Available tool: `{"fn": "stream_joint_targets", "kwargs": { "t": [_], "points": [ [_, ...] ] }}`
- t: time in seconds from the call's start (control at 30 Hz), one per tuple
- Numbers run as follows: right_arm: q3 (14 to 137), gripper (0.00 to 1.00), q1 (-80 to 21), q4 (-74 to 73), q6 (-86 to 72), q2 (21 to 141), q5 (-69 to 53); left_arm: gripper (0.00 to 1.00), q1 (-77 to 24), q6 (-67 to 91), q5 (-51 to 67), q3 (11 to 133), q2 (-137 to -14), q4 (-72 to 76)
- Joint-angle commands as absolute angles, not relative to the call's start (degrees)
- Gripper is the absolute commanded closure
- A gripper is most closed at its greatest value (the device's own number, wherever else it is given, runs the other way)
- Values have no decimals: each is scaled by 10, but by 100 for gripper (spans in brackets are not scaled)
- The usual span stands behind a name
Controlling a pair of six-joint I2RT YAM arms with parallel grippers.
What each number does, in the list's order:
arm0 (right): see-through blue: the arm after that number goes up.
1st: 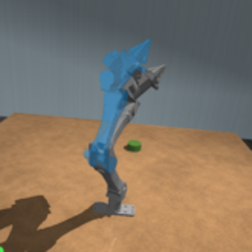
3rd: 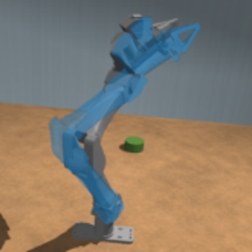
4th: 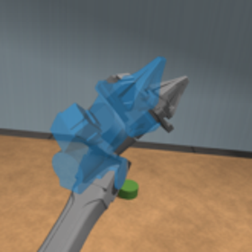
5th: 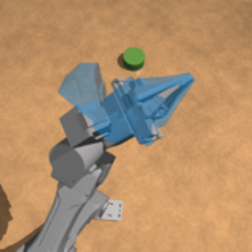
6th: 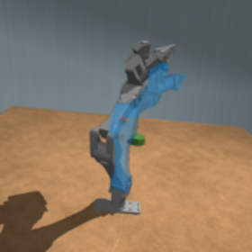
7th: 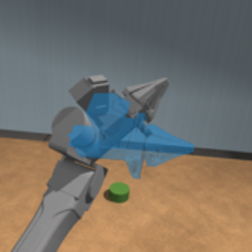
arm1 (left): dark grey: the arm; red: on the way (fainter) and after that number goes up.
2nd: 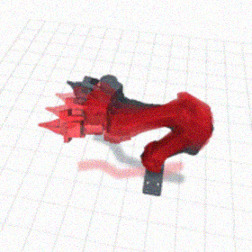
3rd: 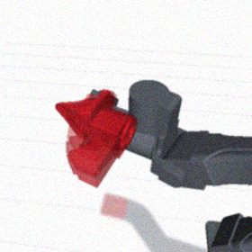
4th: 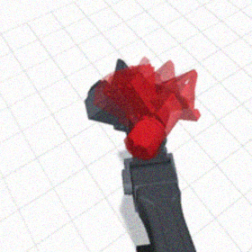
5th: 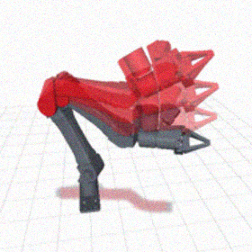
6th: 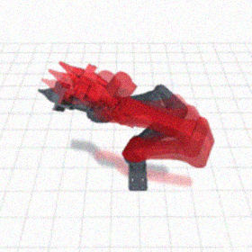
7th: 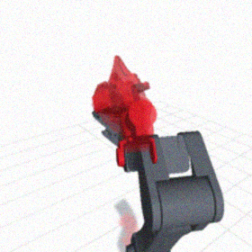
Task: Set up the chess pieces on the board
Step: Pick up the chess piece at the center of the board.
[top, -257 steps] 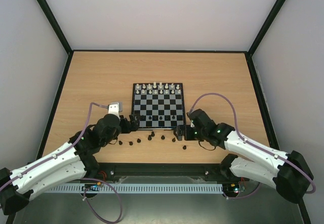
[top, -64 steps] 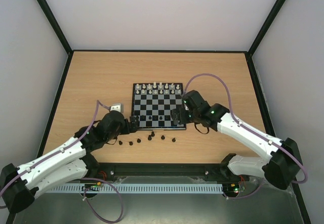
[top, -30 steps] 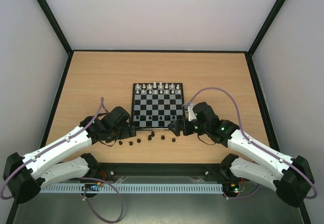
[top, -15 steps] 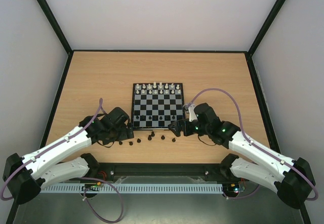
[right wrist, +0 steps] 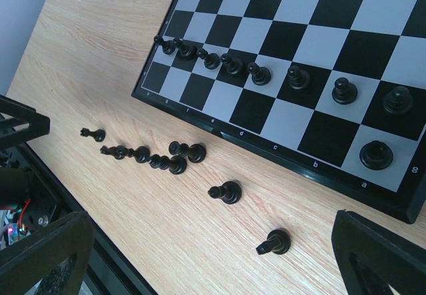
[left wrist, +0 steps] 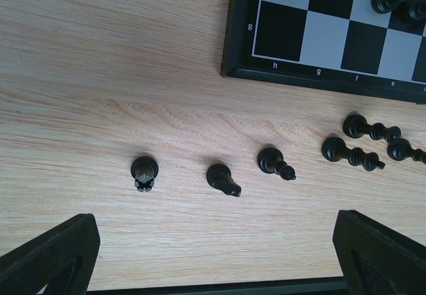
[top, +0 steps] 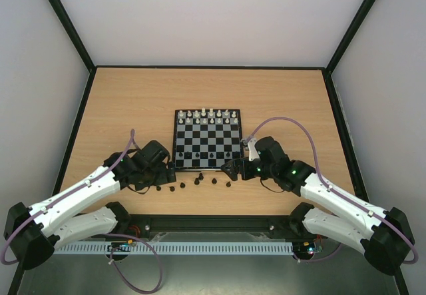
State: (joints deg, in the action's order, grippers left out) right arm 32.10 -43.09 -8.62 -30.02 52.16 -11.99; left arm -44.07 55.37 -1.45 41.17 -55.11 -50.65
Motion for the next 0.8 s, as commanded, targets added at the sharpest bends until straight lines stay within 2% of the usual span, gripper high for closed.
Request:
{"fn": "stream_joint_targets", "kwargs": {
  "t": [0.0,0.47,0.77],
  "points": [
    [313,1,-430,-79,-303,521,-123,1,-435,542,-3,407,-544,-505],
    [310,1,-432,-70,-304,536,-130,1,-415,520,18,407,-578,-524],
    [310,1,-434,-66,-304,543,-133,1,-413,530,23,365,-580,-506]
  ]
}}
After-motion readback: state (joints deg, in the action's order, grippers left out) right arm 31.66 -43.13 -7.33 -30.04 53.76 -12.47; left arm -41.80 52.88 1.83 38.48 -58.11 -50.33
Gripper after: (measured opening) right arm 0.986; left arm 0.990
